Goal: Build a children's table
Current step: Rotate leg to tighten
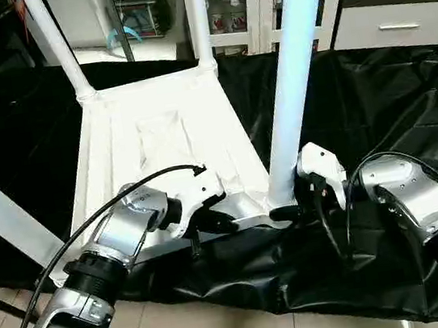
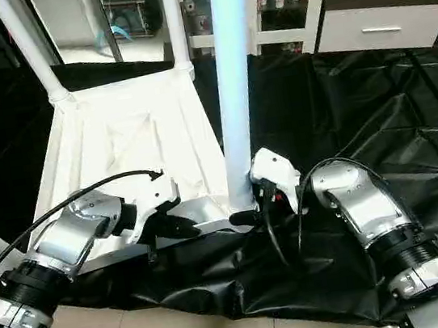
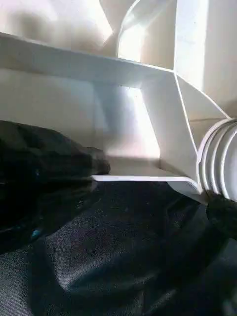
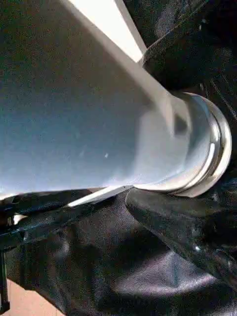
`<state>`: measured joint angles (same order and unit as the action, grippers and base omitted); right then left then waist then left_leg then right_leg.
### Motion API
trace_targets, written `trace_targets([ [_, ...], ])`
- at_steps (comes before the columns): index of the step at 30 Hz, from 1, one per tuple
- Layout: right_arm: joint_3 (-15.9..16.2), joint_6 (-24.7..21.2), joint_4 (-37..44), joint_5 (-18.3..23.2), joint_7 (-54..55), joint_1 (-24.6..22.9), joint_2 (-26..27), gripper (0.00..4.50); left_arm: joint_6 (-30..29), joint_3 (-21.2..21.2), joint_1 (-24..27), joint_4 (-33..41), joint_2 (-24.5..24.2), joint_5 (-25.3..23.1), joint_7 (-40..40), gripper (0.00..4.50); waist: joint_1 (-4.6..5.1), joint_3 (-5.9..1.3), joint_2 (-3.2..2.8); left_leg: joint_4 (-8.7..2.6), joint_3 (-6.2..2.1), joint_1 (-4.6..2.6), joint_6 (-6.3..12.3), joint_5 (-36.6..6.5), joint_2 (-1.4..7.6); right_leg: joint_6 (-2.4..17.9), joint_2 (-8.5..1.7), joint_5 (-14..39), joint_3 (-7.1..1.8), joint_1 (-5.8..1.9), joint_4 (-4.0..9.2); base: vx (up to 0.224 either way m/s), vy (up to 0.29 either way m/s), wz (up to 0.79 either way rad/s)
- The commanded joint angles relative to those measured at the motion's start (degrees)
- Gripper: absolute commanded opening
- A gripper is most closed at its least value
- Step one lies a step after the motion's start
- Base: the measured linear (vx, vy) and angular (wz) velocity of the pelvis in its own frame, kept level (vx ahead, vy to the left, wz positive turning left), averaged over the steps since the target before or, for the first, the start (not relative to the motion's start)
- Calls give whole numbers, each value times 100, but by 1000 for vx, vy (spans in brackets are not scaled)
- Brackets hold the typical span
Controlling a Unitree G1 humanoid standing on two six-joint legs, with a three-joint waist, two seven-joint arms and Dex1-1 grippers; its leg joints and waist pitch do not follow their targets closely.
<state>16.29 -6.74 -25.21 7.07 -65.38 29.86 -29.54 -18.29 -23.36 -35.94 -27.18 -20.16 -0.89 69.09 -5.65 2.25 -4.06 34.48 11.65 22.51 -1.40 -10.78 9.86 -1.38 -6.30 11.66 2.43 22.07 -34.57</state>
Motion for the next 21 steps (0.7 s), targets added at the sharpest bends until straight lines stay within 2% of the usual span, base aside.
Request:
trace_targets([
  [1,-36,40,-61,-75,39,137,-22,274,-70,-280,127,76,73,21,338,0,22,-375,53,-398,-141,-159,481,-846,318,1829,-218,-76,-126,-192,271,0,0,0],
  [3,-69,25,-47,-49,25,127,-15,269,-118,-283,135,103,86,44,350,0,20,-381,60,-394,-144,-156,488,-816,317,1842,-221,-130,-126,-202,260,0,0,0],
  [4,-91,14,-40,-22,3,122,-7,266,-144,-285,134,117,95,52,349,0,19,-380,84,-395,-143,-153,506,-803,317,1848,-220,-141,-123,-203,261,0,0,0],
  [9,-234,30,-328,-43,456,147,287,263,-333,-180,160,107,148,71,138,0,26,-363,83,-409,-146,-141,503,-887,319,1849,-235,95,-127,-194,274,0,0,0],
  [10,-350,-70,-520,-63,880,206,467,262,-339,-62,120,-20,250,66,-111,0,46,-353,50,-421,-151,-146,443,-1012,317,1840,-236,237,-128,-182,287,0,0,0],
  [11,-431,-144,-653,-74,1174,248,592,262,-341,21,89,-111,324,61,-287,0,86,-330,61,-445,-146,-153,337,-1218,306,1821,-227,464,-137,-165,317,0,0,0],
  [12,-541,-237,-782,-70,1552,280,755,262,-325,151,10,-313,477,68,-571,0,86,-330,61,-445,-146,-153,337,-1218,306,1821,-227,464,-137,-165,317,0,0,0],
  [13,-649,-335,-883,-60,1923,299,920,262,-321,285,-83,-536,645,82,-860,0,165,-304,64,-489,-170,-155,87,-1598,287,1691,-232,1023,-136,-186,367,0,0,0],
  [14,-649,-335,-883,-60,1923,299,920,261,-321,285,-83,-536,645,82,-860,0,196,-293,71,-506,-176,-193,-39,-1829,287,1598,-240,1345,-146,-161,408,0,0,0],
  [16,-772,-484,-936,-152,2632,276,1176,261,-259,454,-258,-883,894,70,-1347,0,264,-285,72,-513,-178,-183,-93,-1917,278,1496,-232,1472,-159,-149,434,0,0,0],
  [18,-871,-576,-989,-227,3137,262,1351,261,-227,584,-379,-1127,1073,55,-1744,0,280,-300,83,-514,-184,-206,-152,-1944,272,1430,-224,1504,-157,-140,452,0,0,0],
  [19,-981,-675,-1075,-315,3642,260,1531,261,-250,710,-503,-1373,1248,30,-2145,0,308,-289,81,-514,-171,-186,-139,-1910,258,1407,-217,1487,-164,-126,463,0,0,0],
  [20,-992,-686,-1087,-324,3690,262,1548,261,-258,722,-516,-1397,1264,27,-2183,0,302,-295,92,-511,-174,-193,-149,-1908,261,1384,-222,1507,-161,-131,467,0,0,0],
  [21,-1073,-779,-1238,-433,4206,295,1674,261,-267,833,-624,-1612,1392,-17,-2623,0,312,-301,86,-506,-177,-190,-134,-1863,253,1363,-227,1537,-162,-125,471,0,0,0],
])
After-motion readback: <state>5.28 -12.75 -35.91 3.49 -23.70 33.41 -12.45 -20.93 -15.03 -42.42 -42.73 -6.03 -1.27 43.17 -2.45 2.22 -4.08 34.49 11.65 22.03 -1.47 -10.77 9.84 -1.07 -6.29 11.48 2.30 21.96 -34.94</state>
